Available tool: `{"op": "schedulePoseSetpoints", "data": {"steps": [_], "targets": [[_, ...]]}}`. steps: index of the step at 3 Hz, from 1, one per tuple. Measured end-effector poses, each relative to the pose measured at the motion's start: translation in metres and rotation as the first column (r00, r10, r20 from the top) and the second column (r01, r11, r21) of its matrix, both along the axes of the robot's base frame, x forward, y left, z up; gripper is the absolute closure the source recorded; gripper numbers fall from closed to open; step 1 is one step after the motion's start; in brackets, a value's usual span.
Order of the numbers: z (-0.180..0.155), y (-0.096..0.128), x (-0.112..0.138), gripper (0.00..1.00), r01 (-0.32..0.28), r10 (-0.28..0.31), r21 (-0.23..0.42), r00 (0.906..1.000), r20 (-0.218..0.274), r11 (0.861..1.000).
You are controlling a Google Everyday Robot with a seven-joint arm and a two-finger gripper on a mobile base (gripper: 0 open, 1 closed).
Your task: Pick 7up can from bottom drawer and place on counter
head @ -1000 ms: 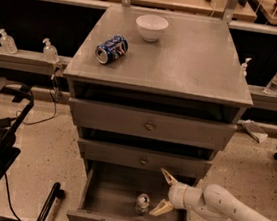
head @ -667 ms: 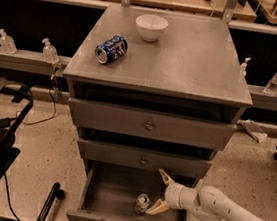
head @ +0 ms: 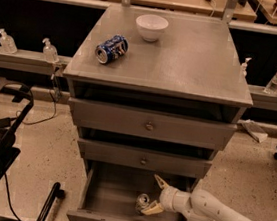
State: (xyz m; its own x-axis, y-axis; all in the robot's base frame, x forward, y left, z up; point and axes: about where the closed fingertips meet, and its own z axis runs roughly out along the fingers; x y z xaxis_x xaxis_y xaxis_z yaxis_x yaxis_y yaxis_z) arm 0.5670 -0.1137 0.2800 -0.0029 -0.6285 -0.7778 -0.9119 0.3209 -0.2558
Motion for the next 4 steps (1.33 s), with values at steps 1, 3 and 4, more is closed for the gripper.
{"op": "schedulePoseSetpoints", "data": {"steps": [1, 3, 4], "targets": [[-0.032, 0.000, -0.007, 0.09, 0.002, -0.001, 0.008, 0.9970, -0.077, 1.000], [-0.075, 0.001, -0.006, 0.10, 0.013, -0.002, 0.069, 0.9876, -0.157, 0.998], [-0.085, 0.002, -0.001, 0.12, 0.023, -0.006, 0.097, 0.9850, -0.172, 0.995]]}}
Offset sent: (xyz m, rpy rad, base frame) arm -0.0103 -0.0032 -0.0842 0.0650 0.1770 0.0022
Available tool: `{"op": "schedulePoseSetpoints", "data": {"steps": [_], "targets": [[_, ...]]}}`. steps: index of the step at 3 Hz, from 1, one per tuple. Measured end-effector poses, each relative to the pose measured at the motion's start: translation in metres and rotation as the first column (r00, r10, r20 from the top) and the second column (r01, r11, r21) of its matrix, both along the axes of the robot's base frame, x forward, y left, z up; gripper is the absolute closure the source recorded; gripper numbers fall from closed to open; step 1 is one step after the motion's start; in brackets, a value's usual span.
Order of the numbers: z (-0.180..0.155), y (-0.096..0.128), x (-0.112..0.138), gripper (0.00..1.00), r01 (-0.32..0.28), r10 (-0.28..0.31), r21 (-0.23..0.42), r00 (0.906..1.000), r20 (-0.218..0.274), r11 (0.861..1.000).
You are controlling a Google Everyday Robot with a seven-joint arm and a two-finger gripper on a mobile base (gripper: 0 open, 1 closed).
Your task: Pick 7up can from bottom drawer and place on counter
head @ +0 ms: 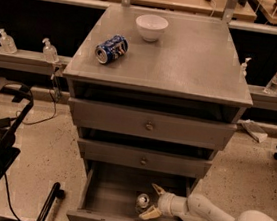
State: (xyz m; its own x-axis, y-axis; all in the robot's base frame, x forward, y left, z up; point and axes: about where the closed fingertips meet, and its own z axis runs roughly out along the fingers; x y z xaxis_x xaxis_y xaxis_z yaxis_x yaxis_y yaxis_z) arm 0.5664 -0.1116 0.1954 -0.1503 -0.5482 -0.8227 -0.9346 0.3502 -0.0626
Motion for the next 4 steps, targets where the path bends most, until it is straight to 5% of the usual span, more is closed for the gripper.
{"op": "schedulePoseSetpoints", "data": {"steps": [2, 4], "targets": [[-0.0121, -0.0012, 0.0041, 0.30, 0.031, -0.029, 0.090, 0.9991, -0.031, 0.995], [-0.0144, 0.0009, 0.0037, 0.31, 0.027, -0.022, 0.125, 0.9990, -0.038, 0.992]]}}
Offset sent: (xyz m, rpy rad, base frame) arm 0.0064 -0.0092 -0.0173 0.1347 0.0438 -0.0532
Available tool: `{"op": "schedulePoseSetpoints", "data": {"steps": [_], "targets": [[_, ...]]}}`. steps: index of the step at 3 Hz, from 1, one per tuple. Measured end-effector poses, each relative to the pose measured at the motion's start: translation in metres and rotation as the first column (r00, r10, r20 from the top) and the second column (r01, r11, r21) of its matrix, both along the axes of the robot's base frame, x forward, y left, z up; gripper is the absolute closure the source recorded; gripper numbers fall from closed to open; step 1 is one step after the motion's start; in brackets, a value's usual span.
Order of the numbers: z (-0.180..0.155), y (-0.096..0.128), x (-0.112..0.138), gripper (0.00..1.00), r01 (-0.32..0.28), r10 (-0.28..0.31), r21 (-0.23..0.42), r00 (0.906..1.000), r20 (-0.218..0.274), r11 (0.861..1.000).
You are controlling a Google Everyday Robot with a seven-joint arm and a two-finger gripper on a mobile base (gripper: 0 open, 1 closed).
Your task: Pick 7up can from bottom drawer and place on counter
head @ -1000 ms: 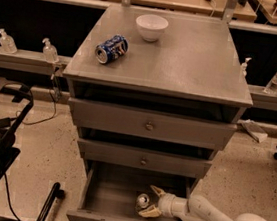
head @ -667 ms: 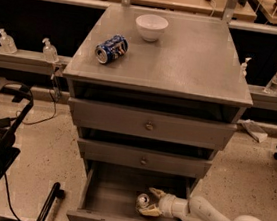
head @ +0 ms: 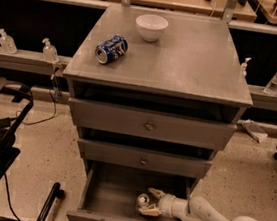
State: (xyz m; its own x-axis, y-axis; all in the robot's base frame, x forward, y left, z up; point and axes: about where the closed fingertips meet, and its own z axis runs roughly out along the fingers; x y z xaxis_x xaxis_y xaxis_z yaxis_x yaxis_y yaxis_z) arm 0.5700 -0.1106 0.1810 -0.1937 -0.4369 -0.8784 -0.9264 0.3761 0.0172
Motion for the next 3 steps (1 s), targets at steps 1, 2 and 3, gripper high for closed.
{"op": "schedulePoseSetpoints", "data": {"steps": [1, 2, 3], "targets": [[-0.0003, 0.0014, 0.0000, 0.29, -0.003, 0.003, 0.009, 1.0000, -0.002, 1.000], [0.0000, 0.0029, -0.0003, 0.22, -0.012, 0.012, 0.017, 0.9999, 0.002, 1.000], [0.0021, 0.0028, 0.0001, 0.24, -0.026, 0.025, 0.034, 0.9995, 0.017, 0.999]]}}
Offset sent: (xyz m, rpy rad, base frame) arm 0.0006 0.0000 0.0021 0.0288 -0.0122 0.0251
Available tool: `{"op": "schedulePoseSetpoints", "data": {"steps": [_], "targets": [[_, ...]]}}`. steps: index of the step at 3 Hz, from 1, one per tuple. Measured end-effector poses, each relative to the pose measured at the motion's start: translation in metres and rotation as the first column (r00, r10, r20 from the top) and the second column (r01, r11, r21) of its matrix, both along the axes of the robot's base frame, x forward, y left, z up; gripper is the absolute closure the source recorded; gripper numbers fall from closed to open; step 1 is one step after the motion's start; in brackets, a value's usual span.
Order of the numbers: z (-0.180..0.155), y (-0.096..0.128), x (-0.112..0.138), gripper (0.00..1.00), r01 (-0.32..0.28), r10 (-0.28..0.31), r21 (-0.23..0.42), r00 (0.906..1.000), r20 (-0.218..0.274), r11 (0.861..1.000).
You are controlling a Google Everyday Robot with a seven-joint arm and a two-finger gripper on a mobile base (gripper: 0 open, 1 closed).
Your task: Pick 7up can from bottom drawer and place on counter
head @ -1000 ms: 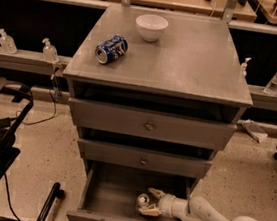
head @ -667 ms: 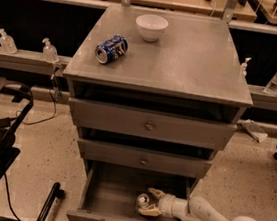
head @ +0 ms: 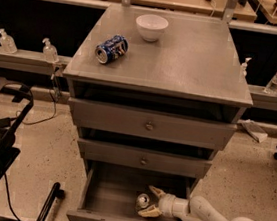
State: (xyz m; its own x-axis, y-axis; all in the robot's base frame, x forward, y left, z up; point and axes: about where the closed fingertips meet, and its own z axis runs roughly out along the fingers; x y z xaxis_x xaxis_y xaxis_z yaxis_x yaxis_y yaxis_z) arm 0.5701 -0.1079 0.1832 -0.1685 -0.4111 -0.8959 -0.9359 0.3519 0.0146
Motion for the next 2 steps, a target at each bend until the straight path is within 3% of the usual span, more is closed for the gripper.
{"op": "schedulePoseSetpoints", "data": {"steps": [1, 2], "targets": [[0.0013, 0.0022, 0.0001, 0.26, -0.016, 0.016, 0.016, 0.9998, 0.013, 1.000], [-0.0005, 0.0096, -0.0009, 0.42, -0.032, 0.032, 0.019, 0.9993, 0.018, 0.999]]}}
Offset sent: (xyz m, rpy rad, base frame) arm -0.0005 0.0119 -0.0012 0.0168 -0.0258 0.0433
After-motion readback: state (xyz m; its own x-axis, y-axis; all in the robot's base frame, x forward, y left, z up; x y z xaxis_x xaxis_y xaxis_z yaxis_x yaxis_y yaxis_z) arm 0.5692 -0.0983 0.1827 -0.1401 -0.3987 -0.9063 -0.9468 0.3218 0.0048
